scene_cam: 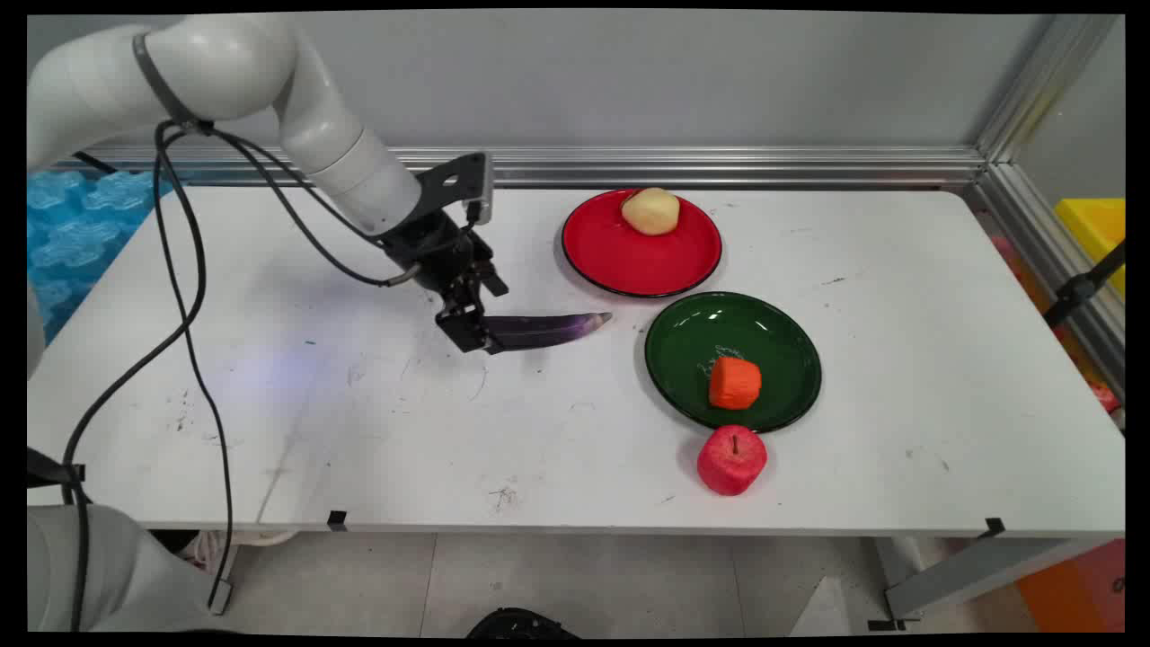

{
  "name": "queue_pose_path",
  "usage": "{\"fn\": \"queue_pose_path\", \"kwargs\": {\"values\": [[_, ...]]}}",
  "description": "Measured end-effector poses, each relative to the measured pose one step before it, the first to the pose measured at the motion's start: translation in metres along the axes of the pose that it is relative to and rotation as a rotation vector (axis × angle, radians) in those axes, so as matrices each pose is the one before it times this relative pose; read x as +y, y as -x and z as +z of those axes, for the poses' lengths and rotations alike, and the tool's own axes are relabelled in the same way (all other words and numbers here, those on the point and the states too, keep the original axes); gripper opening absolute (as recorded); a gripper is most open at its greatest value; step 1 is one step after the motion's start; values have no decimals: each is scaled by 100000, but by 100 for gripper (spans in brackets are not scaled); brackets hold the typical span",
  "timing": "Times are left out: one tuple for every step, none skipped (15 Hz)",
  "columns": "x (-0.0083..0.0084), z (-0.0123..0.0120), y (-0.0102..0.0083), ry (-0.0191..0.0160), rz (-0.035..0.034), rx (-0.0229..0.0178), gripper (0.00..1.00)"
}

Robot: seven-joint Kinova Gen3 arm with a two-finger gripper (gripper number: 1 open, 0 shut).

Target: Pick up the mandarin from the green plate

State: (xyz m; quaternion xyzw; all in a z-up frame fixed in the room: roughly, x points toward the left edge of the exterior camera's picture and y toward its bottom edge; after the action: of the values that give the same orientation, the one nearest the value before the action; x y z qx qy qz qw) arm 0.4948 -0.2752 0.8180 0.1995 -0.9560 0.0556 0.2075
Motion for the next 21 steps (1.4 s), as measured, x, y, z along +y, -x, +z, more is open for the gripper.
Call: {"fn": "queue_pose_path", "kwargs": {"values": [[60, -138, -733, 192, 782, 660, 100], [41, -61, -747, 88, 828, 647, 100], [89, -11, -970, -69, 815, 1150, 100], [112, 82, -1060, -207, 740, 1384, 100], [93, 86, -637, -89, 433, 867, 100], [123, 172, -832, -262, 407, 1187, 100], [205, 329, -1192, -342, 567, 1675, 100], [253, 432, -1093, -635, 253, 1762, 100], [267, 542, -1016, -514, 147, 1651, 100], [277, 546, -793, -224, 166, 1306, 100], [359, 726, -866, -188, 229, 1516, 100], [282, 631, -662, -124, 141, 1238, 100], [426, 975, -926, -33, 231, 1870, 100], [243, 587, -511, 173, 274, 1078, 100], [309, 848, -638, 186, 302, 1396, 100], [232, 697, -469, 107, 189, 1072, 100], [265, 868, -479, 81, 207, 1078, 100], [243, 882, -421, 91, 85, 982, 100], [202, 745, -311, 94, -3, 754, 100], [226, 893, -333, 138, -97, 793, 100], [192, 879, -254, 31, -289, 683, 100]]}}
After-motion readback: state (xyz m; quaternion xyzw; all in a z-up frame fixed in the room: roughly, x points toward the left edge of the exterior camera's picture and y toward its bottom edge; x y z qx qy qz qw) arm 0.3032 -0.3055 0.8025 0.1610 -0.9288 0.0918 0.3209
